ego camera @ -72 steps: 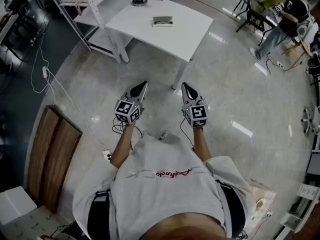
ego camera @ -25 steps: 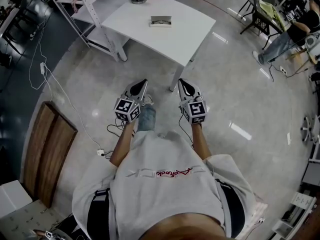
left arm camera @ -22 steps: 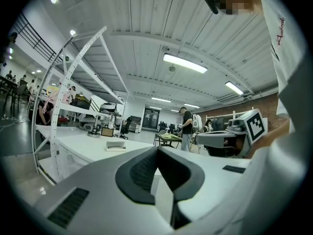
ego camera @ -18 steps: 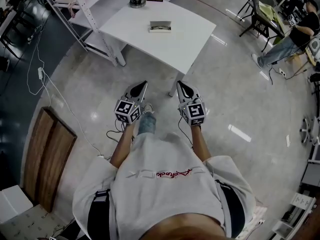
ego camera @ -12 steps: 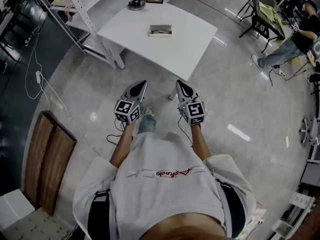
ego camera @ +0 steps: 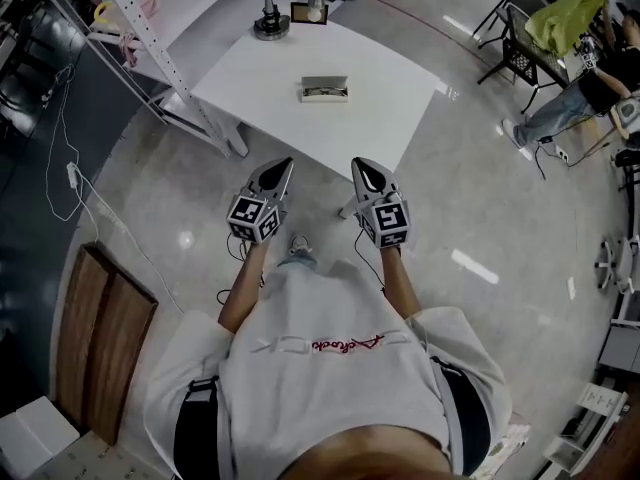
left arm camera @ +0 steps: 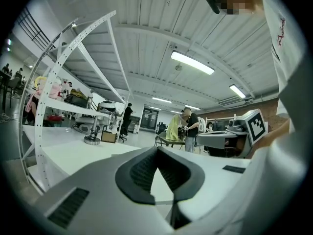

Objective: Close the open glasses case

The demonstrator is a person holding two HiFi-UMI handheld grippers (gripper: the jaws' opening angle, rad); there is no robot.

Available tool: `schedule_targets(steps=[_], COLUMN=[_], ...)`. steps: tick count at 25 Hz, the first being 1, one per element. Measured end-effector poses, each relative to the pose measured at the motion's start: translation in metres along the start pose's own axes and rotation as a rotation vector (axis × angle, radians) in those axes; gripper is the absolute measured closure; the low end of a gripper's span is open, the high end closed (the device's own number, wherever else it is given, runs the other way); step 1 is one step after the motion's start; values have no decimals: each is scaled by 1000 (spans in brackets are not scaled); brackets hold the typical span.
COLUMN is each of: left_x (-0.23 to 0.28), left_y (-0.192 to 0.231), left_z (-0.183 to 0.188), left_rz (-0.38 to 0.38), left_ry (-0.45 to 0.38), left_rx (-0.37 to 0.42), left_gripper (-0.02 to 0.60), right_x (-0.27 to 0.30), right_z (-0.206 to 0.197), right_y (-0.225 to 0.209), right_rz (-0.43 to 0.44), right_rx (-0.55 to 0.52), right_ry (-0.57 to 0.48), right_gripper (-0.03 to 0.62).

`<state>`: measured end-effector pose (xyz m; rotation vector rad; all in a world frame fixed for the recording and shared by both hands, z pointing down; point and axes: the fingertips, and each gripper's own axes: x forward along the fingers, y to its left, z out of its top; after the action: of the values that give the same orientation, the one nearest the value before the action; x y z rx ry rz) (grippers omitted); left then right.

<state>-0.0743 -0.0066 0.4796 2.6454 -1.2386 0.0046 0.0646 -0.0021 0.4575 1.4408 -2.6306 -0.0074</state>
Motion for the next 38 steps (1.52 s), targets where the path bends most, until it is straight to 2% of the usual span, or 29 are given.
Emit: schedule_targets(steps=[5, 18, 27, 38], left_x=[29, 83, 100, 109], left_y=[36, 105, 114, 123], left_z=[13, 19, 10, -6], left_rz=[-15, -53, -90, -68], left_ry=[3, 16, 46, 80], left_rx=[-1, -26, -37, -56], left_gripper=[555, 555, 555, 555], right_x=[42, 122, 130, 143], right_z=[7, 9, -6, -16], right_y=[-16, -42, -52, -61], right_rz=[-15, -48, -81, -67], right_rx=[-4, -5, 22, 39], right_ry=[4, 24, 50, 68], right_gripper=[568, 568, 568, 568])
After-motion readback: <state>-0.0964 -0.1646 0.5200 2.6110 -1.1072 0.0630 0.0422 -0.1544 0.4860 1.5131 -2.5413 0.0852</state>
